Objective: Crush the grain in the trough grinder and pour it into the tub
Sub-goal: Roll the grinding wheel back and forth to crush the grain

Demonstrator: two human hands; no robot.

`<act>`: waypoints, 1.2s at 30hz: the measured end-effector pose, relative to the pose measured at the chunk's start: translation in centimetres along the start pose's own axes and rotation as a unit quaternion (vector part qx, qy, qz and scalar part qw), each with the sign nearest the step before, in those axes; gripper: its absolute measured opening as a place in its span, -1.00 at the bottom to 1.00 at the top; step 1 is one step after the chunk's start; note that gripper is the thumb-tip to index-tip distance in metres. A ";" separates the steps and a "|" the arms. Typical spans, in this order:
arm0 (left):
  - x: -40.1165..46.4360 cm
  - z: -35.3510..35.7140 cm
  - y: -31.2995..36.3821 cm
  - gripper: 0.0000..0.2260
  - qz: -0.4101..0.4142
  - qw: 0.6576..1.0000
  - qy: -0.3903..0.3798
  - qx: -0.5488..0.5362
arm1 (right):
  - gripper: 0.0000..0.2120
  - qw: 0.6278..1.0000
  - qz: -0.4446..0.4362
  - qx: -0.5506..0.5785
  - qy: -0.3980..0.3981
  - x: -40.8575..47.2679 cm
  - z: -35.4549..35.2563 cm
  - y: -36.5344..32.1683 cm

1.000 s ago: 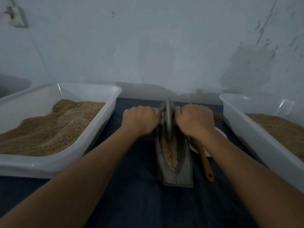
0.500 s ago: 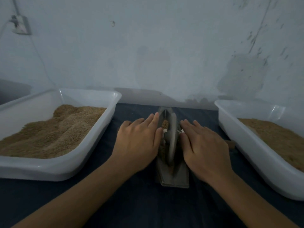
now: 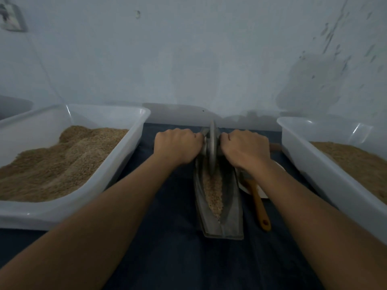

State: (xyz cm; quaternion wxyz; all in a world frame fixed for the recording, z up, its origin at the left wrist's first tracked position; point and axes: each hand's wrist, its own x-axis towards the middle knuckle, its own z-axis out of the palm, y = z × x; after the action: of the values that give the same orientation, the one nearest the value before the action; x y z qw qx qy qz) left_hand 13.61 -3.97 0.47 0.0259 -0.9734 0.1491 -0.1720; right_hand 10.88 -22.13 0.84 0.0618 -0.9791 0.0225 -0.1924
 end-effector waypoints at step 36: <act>-4.6 1.5 0.7 -0.33 -0.120 0.962 0.177 -0.167 | -0.72 0.906 -0.298 0.072 0.291 -8.1 -4.2 7.6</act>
State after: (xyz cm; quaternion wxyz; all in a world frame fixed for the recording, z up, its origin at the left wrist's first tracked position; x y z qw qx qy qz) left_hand 9.80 -3.25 -2.57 -0.1846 -0.9285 0.0603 -0.3165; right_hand 1.68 -29.55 0.67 0.0631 -0.8334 -0.2672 -0.4796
